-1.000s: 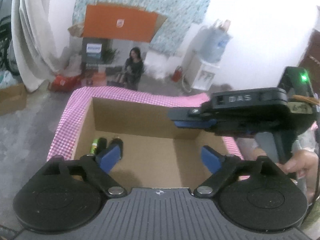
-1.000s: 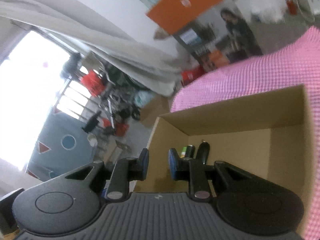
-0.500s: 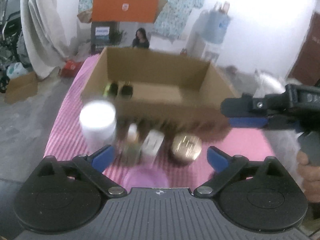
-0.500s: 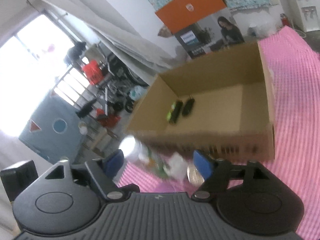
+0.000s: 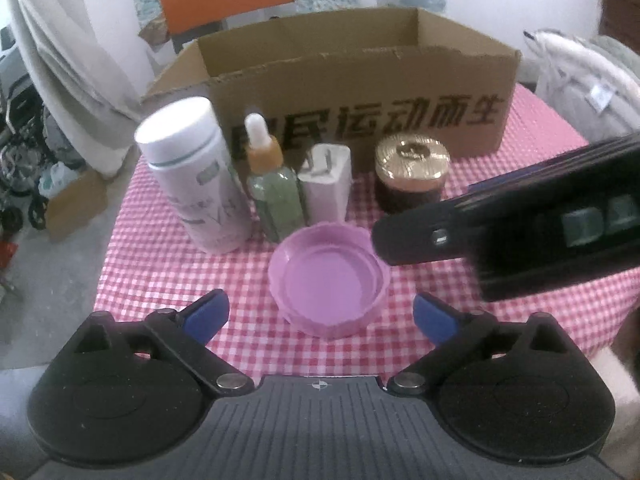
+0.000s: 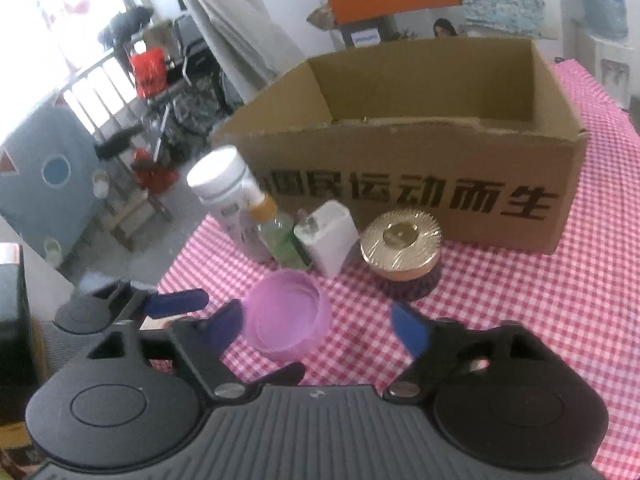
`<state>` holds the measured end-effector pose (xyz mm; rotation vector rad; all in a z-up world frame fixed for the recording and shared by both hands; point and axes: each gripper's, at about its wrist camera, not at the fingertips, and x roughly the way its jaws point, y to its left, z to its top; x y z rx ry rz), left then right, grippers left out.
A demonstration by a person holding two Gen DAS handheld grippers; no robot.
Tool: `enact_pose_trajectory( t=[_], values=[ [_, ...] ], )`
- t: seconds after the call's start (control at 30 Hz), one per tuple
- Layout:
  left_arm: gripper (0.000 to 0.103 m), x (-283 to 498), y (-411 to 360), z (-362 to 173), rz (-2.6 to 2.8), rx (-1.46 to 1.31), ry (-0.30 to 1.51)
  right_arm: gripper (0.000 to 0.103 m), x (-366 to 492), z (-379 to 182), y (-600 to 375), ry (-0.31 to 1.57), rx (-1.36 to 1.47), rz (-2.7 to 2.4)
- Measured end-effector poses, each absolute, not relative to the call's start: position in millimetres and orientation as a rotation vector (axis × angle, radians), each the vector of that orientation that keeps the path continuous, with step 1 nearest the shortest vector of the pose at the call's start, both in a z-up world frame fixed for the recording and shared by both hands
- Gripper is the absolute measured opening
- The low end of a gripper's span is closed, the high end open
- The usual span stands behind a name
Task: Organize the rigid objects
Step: 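Move the right gripper back to the pink bowl, then close the right gripper on the rim of the pink bowl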
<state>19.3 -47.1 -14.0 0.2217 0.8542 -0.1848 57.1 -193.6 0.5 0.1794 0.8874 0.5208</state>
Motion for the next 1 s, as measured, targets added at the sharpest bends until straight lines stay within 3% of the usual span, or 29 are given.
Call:
enact_pose_trajectory(
  t=[0.2, 0.3, 0.43, 0.87, 1.0],
  values=[
    [0.087, 16.5, -47.8, -22.0, -0.196, 0.229, 0.855, 0.056, 63.8, -9.5, -183.8, 0.933, 0.168, 0.53],
    [0.076, 18.4, -45.4, -25.6, -0.207, 0.209, 0.871, 0.044, 68.2, -16.1, -182.0, 0.95, 0.183, 0.545],
    [0.07, 18.1, -44.1, -27.4, -0.241, 0.19, 0.875, 0.03, 73.1, -23.4, -180.4, 0.972, 0.205, 0.555],
    [0.07, -11.7, -67.7, -23.1, -0.417, 0.212, 0.851, 0.028, 48.5, -23.8, -214.0, 1.016, 0.206, 0.507],
    [0.076, -11.0, -70.2, -22.0, -0.403, 0.23, 0.84, 0.028, 50.1, -24.9, -217.0, 1.008, 0.21, 0.48]
  ],
)
